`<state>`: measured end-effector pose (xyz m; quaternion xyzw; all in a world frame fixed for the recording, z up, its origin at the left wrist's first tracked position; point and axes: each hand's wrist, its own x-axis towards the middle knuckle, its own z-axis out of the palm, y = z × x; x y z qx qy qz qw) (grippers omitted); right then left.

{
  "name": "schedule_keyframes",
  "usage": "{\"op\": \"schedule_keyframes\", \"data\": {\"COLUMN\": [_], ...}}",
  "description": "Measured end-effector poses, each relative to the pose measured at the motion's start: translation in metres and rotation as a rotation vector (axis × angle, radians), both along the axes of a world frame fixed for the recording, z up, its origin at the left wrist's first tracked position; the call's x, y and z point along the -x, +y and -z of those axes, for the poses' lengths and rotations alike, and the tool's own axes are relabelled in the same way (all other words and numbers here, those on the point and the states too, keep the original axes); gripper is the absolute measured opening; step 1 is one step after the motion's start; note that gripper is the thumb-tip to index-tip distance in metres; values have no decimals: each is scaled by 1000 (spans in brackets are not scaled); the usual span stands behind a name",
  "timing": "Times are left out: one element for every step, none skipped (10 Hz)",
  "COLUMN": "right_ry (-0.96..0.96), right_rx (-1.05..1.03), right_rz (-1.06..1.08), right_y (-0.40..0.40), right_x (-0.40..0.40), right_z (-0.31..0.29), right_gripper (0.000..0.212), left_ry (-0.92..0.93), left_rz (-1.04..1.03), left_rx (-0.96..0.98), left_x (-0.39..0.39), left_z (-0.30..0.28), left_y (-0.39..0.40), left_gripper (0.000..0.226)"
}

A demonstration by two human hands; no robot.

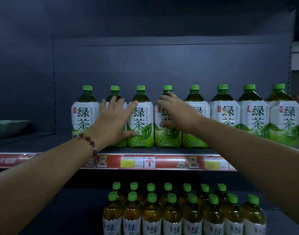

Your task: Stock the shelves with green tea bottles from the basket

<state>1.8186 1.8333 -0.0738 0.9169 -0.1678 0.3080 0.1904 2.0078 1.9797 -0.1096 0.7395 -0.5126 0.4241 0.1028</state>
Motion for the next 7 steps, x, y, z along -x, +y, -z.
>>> {"op": "schedule_keyframes", "data": {"right_ry": [7,14,7,-80,-121,-135,-126], "right_rx": [11,11,-21,-80,-89,-165,-202], "right_rz": [-21,-37,-46,-80,-51,-17,40], "right_y": [-2,-2,0,3,5,-11,-30], "right_x": [2,4,10,21,35,40,37], "right_z": [-1,-1,1,-6,-29,-62,-83], "right_gripper": [84,86,86,78,71,59,54], "left_ry": [18,28,17,-27,-90,-53,41], "left_rz": [-17,-8,1,79,133,158,150], "left_rx": [5,16,33,105,209,265,211], "left_x": [4,8,13,13,10,8,9], "left_z": [2,5,3,-8,-30,-64,-89], "left_y": [-1,-5,-7,-6,-7,-23,-50], "left_gripper": [108,108,101,82,62,53,54]}}
